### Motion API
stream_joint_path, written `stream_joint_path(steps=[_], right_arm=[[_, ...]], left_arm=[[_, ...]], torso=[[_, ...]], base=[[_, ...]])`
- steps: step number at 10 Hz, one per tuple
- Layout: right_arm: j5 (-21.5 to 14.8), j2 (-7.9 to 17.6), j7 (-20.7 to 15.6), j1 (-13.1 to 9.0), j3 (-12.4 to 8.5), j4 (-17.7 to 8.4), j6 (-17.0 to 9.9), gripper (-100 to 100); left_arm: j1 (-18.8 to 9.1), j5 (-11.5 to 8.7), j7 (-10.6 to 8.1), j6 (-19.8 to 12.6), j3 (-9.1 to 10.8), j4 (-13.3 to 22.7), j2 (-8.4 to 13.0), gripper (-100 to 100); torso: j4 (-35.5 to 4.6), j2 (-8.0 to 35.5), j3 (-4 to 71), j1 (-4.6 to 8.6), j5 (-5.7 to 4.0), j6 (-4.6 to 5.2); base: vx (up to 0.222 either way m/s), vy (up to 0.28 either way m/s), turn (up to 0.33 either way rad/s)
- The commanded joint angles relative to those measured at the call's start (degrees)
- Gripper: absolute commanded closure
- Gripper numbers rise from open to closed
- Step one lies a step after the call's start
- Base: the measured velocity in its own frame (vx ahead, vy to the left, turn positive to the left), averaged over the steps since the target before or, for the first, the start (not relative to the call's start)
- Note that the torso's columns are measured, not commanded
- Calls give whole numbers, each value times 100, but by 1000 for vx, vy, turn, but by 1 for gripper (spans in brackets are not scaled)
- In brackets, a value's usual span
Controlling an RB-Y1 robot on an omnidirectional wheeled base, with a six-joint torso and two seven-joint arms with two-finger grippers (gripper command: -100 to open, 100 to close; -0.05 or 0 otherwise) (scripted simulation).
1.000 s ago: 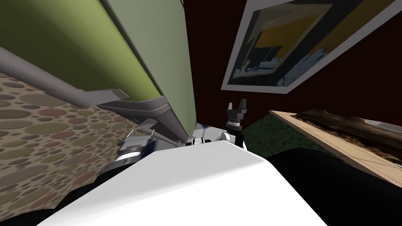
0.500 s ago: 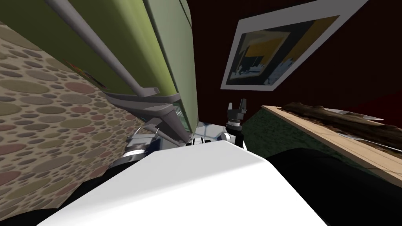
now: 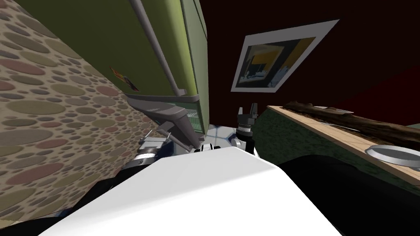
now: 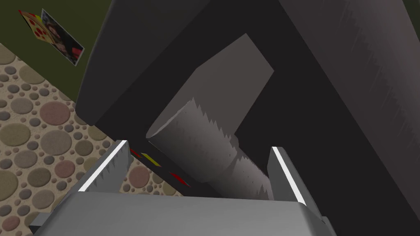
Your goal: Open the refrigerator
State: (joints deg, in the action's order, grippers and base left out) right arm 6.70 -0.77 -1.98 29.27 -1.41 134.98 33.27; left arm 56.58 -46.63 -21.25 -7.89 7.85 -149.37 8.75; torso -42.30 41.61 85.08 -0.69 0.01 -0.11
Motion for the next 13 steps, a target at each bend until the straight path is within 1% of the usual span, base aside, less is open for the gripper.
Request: stream_joint_path(steps=[1,2,4,5,6,7,8,9,10,11,12,13], right_arm=[[0,0,0,0,0,0,0,0],[0,0,0,0,0,0,0,0],[0,1,0,0,0,0,0,0],[0,1,0,0,-1,0,0,0],[0,0,0,1,0,0,0,0],[0,-1,0,2,1,0,0,0],[0,0,0,1,0,1,1,0],[0,1,0,0,0,1,0,0],[0,0,0,1,0,0,0,0],[0,1,0,1,-1,0,0,0],[0,0,0,2,0,0,0,0],[0,1,0,1,0,0,0,0]], left_arm=[[-188,49,-1,2,-104,-21,194,100],[-188,49,-1,2,-104,-21,194,100],[-338,86,-13,-104,-240,-31,380,100],[-338,86,-13,-104,-240,-31,380,100],[-308,88,-19,-169,-269,-8,352,100],[-375,85,-33,-189,-325,-4,447,100],[-437,81,-43,-206,-383,2,543,100],[-437,81,-43,-206,-383,2,543,100],[-499,78,-54,-224,-441,8,639,100],[-499,78,-54,-224,-441,8,639,100],[-560,74,-65,-242,-499,15,735,100],[-560,74,-65,-242,-499,15,735,100]], torso=[[-1,-6,5,3,-6,8],[-4,1,3,10,-7,13],[-9,46,-31,36,-11,8],[-10,32,-22,39,-16,12],[-6,36,-23,61,-15,7],[9,16,-21,117,-20,10],[8,24,-18,78,-19,21],[-4,36,-21,-5,-1,17],[-3,17,-13,2,5,4],[0,14,-10,13,-1,9],[4,-15,6,22,-3,10],[6,-21,14,9,-1,14]], base=[[-246,258,-119],[-271,224,-54],[-244,282,-76],[-231,242,-55],[-120,100,-10],[-107,188,-82],[-176,364,-188],[-167,275,-99],[-180,263,-72],[-134,255,-45],[-153,274,-86],[-138,219,-77]])
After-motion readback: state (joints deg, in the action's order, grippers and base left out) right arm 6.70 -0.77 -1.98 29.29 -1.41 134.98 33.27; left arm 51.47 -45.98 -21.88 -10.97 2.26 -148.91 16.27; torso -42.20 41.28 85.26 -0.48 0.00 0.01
